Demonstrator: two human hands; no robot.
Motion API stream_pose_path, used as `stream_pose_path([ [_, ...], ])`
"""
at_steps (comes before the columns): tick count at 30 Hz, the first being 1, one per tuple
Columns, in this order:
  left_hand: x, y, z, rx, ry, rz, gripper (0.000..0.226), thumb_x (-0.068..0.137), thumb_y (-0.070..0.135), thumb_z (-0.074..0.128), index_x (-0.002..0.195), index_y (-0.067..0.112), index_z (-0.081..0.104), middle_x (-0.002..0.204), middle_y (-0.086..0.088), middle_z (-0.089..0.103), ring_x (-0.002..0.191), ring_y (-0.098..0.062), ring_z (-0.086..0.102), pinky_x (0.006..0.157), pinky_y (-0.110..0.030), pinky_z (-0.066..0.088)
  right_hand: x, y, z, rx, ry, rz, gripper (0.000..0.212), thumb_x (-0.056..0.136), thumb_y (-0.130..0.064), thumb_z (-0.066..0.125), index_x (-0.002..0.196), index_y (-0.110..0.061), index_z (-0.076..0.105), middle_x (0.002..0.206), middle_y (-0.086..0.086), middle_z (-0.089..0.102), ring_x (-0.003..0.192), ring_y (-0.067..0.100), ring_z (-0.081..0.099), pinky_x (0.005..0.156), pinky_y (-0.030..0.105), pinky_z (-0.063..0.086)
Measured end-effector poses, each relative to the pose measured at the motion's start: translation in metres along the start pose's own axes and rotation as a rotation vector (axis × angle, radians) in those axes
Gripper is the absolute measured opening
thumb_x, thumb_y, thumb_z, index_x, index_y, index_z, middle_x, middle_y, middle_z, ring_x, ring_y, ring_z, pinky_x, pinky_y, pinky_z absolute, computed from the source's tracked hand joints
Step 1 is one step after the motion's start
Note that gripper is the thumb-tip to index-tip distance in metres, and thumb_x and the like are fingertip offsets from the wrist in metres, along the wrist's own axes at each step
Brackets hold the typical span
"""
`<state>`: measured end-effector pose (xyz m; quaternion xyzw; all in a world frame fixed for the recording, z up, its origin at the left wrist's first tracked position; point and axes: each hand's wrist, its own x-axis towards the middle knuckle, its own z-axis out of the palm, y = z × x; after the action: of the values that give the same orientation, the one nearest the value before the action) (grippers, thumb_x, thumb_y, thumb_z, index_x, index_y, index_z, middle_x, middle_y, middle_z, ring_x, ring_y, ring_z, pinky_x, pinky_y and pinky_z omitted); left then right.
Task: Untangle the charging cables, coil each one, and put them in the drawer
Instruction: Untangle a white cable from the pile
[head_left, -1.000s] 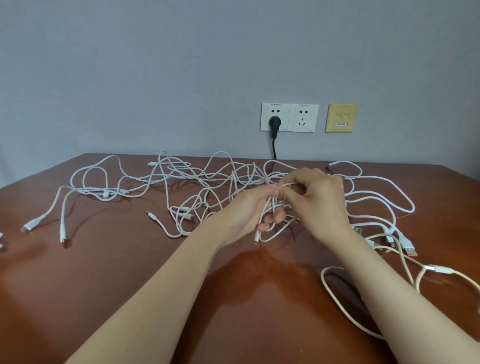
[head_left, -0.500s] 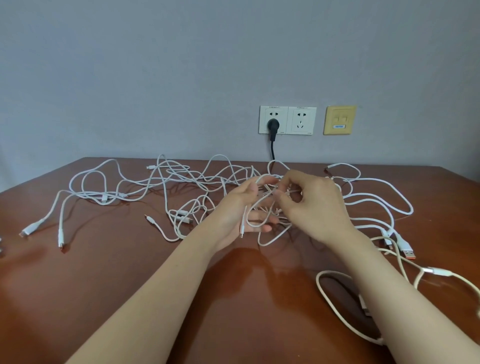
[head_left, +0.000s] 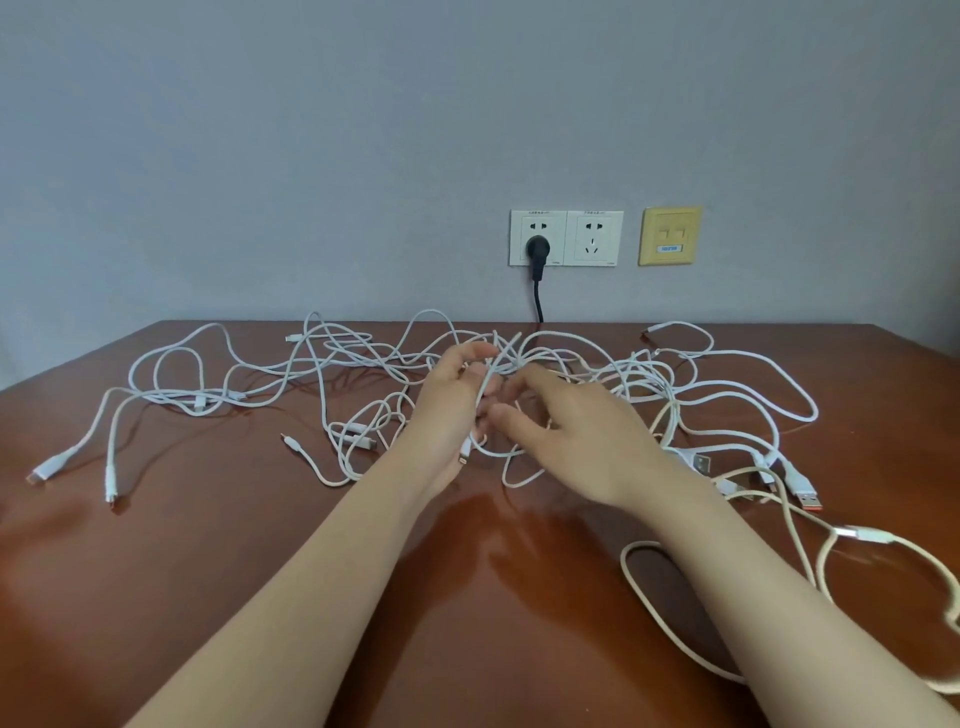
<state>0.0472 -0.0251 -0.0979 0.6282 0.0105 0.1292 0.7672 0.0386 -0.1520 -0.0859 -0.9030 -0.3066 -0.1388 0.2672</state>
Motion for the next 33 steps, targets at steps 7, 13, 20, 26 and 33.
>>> stream_pose_path([
  [7, 0.001, -0.006, 0.010, 0.194, 0.026, 0.050, 0.024, 0.100, 0.010, 0.036, 0.087, 0.017, 0.055, 0.069, 0.004, 0.057, 0.062, -0.009, 0.052, 0.053, -0.014, 0.043, 0.007, -0.007, 0.005, 0.556, 0.141, 0.094, 0.022, 0.087, -0.024, 0.063, 0.069, -0.013, 0.057, 0.051, -0.008, 0.051, 0.046, 0.005, 0.045, 0.052, 0.021, 0.036],
  [13, -0.004, -0.006, 0.011, 0.285, -0.058, 0.050, 0.032, 0.101, 0.011, 0.031, 0.074, 0.019, 0.046, 0.056, 0.004, 0.042, 0.042, -0.005, 0.036, 0.041, -0.017, 0.026, 0.008, -0.002, -0.003, 1.063, 0.190, 0.368, 0.022, 0.093, -0.006, 0.053, 0.071, -0.008, 0.059, 0.049, -0.002, 0.059, 0.037, 0.006, 0.053, 0.038, 0.016, 0.045],
  [20, -0.012, -0.004, 0.009, 0.167, -0.296, 0.022, 0.020, 0.097, 0.001, 0.043, 0.093, 0.011, 0.060, 0.063, 0.007, 0.064, 0.062, -0.006, 0.063, 0.068, -0.018, 0.054, 0.007, -0.006, -0.012, 1.376, 0.041, 0.395, 0.016, 0.095, -0.007, 0.046, 0.080, -0.005, 0.048, 0.054, 0.011, 0.060, 0.024, 0.005, 0.034, 0.030, 0.012, 0.029],
  [26, -0.014, 0.002, 0.002, 0.052, -0.476, -0.069, 0.026, 0.092, -0.007, 0.045, 0.103, 0.009, 0.062, 0.092, -0.002, 0.071, 0.087, -0.010, 0.069, 0.080, -0.021, 0.055, 0.010, -0.001, -0.020, 1.761, 0.069, 0.479, 0.025, 0.096, 0.005, 0.031, 0.076, -0.005, 0.041, 0.062, 0.011, 0.067, 0.026, 0.002, 0.035, 0.025, 0.011, 0.026],
  [33, -0.022, 0.004, 0.003, 0.227, -0.571, -0.106, 0.029, 0.095, -0.004, 0.043, 0.091, 0.019, 0.060, 0.079, 0.019, 0.071, 0.075, 0.004, 0.067, 0.078, -0.016, 0.053, 0.007, -0.001, -0.018, 1.647, -0.114, 0.502, 0.024, 0.097, 0.003, 0.031, 0.076, -0.002, 0.041, 0.072, 0.016, 0.067, 0.025, 0.001, 0.036, 0.024, 0.010, 0.026],
])
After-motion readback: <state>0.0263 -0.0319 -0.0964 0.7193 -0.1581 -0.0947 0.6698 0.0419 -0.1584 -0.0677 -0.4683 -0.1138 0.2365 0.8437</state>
